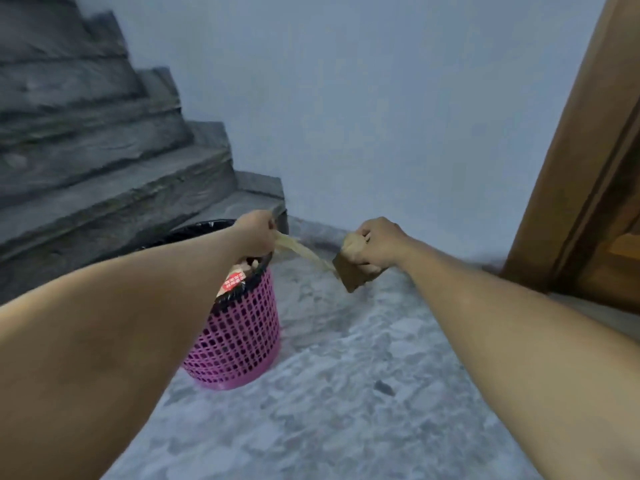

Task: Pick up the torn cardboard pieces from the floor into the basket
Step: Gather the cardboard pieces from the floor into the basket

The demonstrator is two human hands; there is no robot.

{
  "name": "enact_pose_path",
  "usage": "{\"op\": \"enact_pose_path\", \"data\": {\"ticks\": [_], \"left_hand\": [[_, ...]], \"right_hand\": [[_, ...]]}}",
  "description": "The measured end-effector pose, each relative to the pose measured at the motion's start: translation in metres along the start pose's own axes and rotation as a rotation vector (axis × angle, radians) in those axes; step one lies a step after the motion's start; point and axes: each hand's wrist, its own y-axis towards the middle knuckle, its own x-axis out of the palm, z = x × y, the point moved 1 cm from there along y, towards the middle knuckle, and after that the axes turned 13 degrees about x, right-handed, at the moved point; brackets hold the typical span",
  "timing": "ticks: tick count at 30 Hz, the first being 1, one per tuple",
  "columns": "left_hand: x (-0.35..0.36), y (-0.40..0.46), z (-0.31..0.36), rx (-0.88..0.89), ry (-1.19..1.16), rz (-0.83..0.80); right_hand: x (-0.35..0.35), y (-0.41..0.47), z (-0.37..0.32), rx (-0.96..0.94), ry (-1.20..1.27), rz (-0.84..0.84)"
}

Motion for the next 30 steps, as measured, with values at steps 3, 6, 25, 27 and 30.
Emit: {"op": "enact_pose_path", "data": {"ticks": [3,6,25,27,30], "left_hand": [[-0.020,-0.003,-0.053,-0.117,-0.026,0.068],[-0.027,-0.001,-0.104,-0.238,-0.041,0.083],[0.023,-0.002,-0.246,-0.449,-0.157,-0.145],[0.014,-0.015,-0.251,-0.408,-0.034,-0.041],[0.005,-0.039,-0.255,-0.441,0.026,-0.038]], "right_hand": [[0.023,0.015,-0.057,-0.047,0.029,-0.034],[0.051,0.035,-0.110,-0.069,0.086,-0.058],[0.170,0.127,-0.214,-0.008,-0.062,-0.032],[0.160,0.120,-0.207,-0.004,-0.150,0.031],[0.150,0.109,-0.199,0.014,-0.333,0.025]]}}
